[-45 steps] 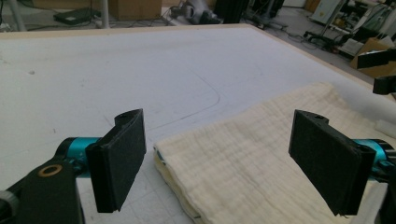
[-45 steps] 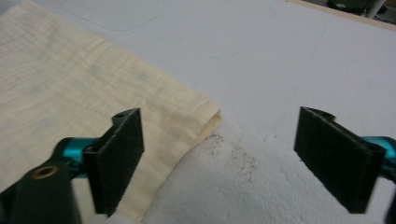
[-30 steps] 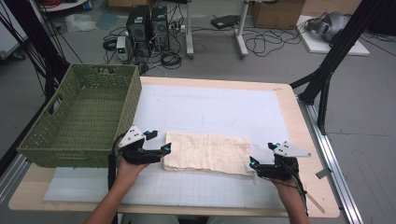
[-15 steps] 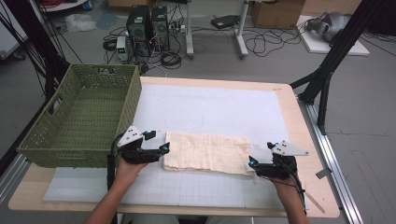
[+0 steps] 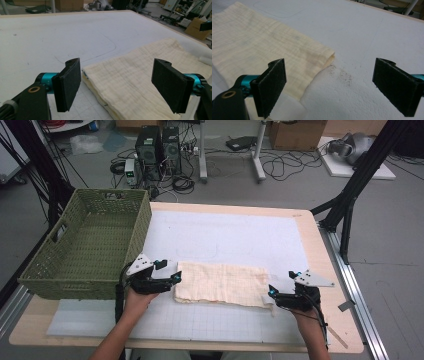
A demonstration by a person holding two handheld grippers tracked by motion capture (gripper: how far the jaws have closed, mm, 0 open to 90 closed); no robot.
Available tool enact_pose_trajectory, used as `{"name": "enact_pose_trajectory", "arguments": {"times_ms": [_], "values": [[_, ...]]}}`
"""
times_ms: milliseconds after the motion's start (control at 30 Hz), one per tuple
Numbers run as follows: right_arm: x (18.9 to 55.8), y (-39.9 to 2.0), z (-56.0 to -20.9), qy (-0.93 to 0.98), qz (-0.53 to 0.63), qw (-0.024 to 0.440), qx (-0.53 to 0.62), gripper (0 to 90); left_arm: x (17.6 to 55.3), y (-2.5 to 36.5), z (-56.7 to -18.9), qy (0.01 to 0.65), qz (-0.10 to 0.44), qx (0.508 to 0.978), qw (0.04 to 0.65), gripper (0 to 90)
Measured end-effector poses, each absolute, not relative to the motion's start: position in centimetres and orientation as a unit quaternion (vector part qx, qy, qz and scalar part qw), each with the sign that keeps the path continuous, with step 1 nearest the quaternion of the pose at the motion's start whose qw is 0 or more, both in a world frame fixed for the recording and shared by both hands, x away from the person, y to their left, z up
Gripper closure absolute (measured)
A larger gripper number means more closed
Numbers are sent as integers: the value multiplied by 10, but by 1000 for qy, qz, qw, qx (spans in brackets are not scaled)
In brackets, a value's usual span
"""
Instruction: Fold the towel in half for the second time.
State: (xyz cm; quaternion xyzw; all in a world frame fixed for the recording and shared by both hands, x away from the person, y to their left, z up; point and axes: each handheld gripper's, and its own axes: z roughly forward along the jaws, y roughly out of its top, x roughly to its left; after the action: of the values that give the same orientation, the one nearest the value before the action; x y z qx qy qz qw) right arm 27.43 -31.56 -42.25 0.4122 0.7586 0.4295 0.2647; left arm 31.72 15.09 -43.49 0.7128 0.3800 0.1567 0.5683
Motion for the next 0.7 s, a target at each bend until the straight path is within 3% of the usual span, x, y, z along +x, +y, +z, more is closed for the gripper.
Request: {"name": "enact_pose_trajectory", "arguments": {"times_ms": [433,600,700], "values": [[274,-316,-423,760,431,255,414,112,338,143,-430,398,128,716,559,226],[276,-314,-424,763,429,252,412,113,347,137,-436,413,121,725,538,222],[277,-313,-424,765,428,249,412,112,355,134,-441,433,131,742,494,252]]}}
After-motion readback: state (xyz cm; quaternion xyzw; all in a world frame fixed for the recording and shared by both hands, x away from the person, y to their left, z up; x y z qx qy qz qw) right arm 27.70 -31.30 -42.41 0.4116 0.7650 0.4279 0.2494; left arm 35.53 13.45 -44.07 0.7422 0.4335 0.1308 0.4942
